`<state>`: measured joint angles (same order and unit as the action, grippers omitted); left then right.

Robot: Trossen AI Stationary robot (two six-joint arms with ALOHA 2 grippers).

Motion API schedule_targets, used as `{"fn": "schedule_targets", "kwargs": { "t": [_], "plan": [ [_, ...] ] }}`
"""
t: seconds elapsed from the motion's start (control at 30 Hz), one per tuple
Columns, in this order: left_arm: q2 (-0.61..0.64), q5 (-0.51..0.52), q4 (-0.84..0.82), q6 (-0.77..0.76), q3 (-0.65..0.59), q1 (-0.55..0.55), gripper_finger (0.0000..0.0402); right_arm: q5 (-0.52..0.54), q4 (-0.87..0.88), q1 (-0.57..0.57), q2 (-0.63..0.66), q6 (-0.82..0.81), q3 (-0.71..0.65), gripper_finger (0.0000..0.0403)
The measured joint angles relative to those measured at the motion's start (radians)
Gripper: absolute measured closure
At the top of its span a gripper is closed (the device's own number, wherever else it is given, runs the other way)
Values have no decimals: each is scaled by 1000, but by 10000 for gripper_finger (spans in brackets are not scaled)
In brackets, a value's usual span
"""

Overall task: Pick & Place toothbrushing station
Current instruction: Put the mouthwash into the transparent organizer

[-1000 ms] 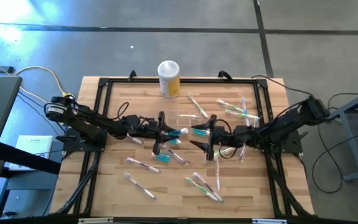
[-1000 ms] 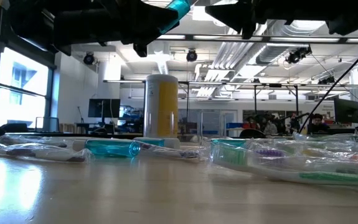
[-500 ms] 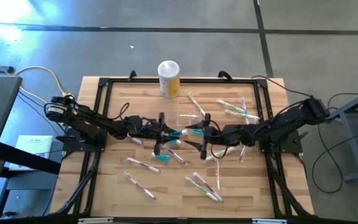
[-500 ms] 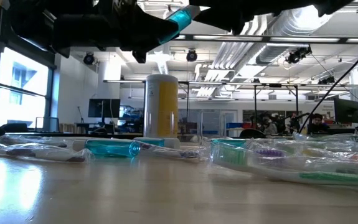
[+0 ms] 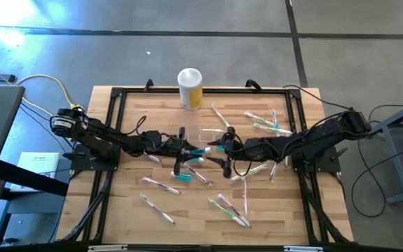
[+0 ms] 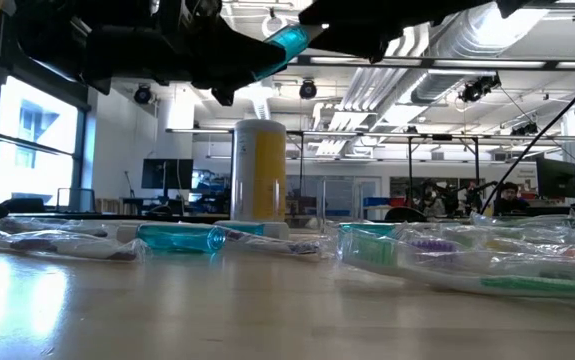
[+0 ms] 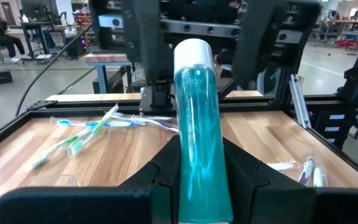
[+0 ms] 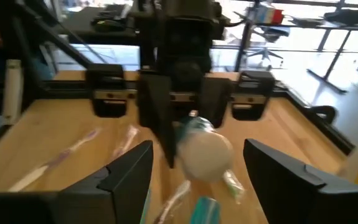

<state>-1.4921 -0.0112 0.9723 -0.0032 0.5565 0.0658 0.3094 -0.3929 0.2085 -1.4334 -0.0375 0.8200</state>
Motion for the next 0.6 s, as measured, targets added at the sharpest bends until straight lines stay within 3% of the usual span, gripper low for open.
{"fn": "schedule_targets", "kwargs": {
  "t": [0.27,0.6],
  "plan": [
    [0,4,-50,24,32,0,332,-41,1,-15,0,14,0,183],
    [0,5,-63,37,40,0,332,-55,9,-22,0,30,0,258]
  ]
}}
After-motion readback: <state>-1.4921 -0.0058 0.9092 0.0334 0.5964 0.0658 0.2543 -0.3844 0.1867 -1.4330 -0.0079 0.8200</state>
